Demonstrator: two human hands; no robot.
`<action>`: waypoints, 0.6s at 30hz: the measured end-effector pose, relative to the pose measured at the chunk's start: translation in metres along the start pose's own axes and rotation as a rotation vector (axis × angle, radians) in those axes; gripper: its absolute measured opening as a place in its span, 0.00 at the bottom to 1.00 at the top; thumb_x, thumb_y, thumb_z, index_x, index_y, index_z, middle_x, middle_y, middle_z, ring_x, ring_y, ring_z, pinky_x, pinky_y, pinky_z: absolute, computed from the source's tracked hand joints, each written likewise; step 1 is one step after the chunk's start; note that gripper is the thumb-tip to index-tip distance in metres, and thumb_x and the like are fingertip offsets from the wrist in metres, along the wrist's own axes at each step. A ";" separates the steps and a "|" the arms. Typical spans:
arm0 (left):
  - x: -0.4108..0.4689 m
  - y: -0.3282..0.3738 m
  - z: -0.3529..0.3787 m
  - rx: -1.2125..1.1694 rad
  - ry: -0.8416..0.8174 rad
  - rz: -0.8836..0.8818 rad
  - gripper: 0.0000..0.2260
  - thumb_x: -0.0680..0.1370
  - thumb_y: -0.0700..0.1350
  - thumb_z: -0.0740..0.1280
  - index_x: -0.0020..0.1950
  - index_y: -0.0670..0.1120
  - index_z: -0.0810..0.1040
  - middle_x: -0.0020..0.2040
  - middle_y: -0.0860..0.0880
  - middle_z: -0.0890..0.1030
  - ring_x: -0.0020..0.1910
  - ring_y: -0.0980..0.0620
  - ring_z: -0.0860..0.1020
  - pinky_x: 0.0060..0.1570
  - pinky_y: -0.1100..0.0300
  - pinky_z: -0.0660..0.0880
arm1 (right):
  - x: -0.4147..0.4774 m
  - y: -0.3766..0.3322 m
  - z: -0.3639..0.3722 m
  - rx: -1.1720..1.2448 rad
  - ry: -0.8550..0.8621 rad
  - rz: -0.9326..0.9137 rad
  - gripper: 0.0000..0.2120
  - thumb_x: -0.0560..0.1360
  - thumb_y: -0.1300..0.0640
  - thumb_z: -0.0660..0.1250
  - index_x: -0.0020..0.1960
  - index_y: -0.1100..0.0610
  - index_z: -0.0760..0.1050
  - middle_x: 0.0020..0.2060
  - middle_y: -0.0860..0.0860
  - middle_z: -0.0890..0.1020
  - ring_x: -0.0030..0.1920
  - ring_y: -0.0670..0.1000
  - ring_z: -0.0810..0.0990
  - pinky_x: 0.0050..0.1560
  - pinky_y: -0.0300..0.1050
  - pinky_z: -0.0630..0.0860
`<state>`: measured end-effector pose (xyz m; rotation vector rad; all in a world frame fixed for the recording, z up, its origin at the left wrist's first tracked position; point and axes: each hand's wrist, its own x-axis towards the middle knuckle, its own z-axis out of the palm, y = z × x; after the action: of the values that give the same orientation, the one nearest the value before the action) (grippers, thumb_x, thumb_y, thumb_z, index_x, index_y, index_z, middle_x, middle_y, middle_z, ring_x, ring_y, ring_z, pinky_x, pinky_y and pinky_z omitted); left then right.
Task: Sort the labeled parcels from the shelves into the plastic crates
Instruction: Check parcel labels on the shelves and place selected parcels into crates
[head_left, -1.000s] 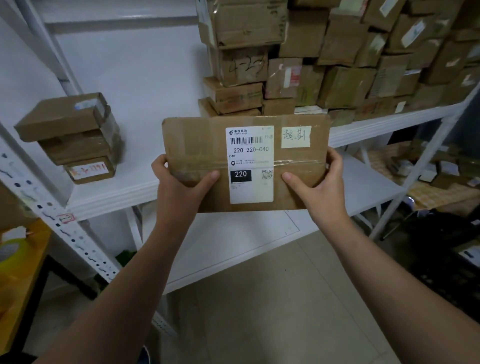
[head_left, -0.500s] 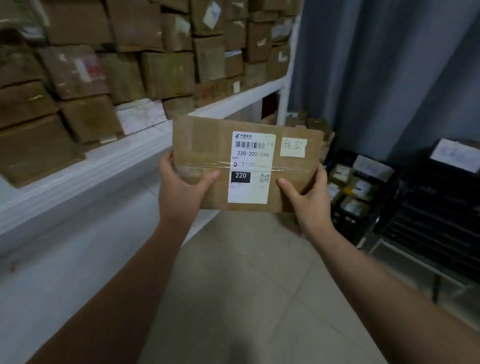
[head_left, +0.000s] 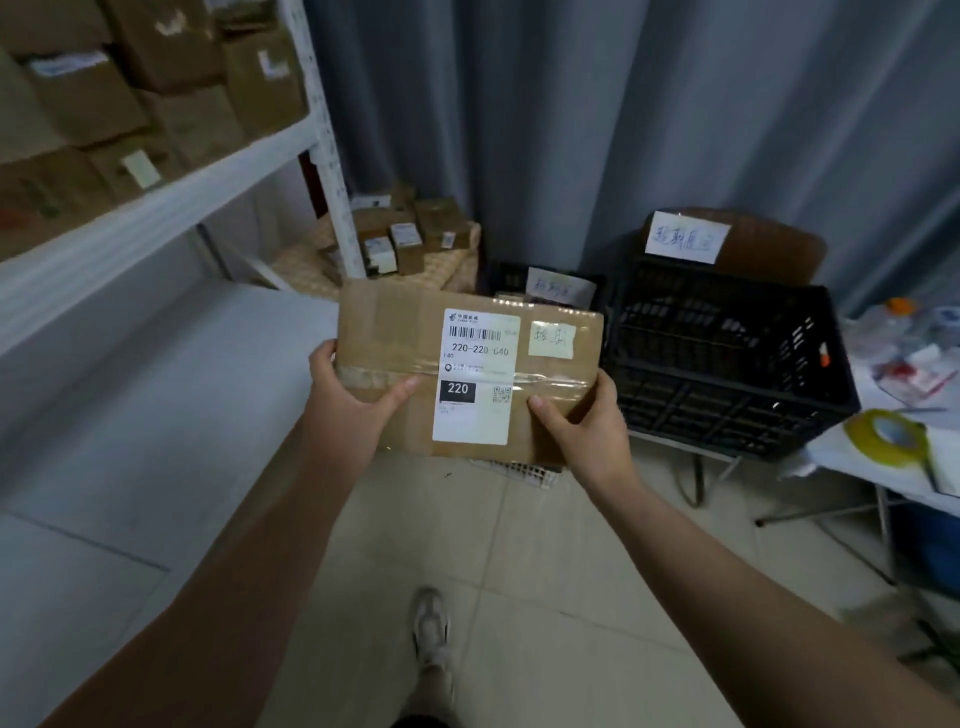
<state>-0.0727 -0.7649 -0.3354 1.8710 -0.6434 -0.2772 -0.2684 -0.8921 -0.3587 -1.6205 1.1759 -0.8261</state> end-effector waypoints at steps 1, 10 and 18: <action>0.014 -0.006 0.012 0.010 -0.030 -0.014 0.38 0.67 0.51 0.77 0.71 0.49 0.62 0.60 0.53 0.75 0.56 0.53 0.74 0.53 0.60 0.69 | 0.013 0.008 0.003 -0.008 -0.001 0.043 0.35 0.70 0.49 0.75 0.72 0.53 0.62 0.61 0.46 0.77 0.60 0.48 0.76 0.62 0.50 0.74; 0.163 -0.027 0.098 0.082 -0.247 -0.094 0.39 0.67 0.56 0.77 0.72 0.52 0.60 0.61 0.53 0.76 0.56 0.51 0.77 0.53 0.55 0.74 | 0.151 0.035 0.044 0.012 0.025 0.292 0.34 0.70 0.50 0.75 0.71 0.54 0.63 0.60 0.49 0.77 0.60 0.52 0.76 0.62 0.55 0.75; 0.279 -0.013 0.204 0.196 -0.330 -0.063 0.36 0.71 0.58 0.72 0.73 0.48 0.61 0.68 0.47 0.66 0.62 0.48 0.70 0.60 0.51 0.70 | 0.286 0.037 0.028 -0.030 0.147 0.278 0.34 0.73 0.51 0.73 0.73 0.52 0.62 0.63 0.49 0.76 0.62 0.51 0.75 0.61 0.48 0.74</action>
<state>0.0639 -1.0766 -0.3954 2.0548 -0.8599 -0.5904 -0.1655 -1.1588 -0.4038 -1.3970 1.4852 -0.7593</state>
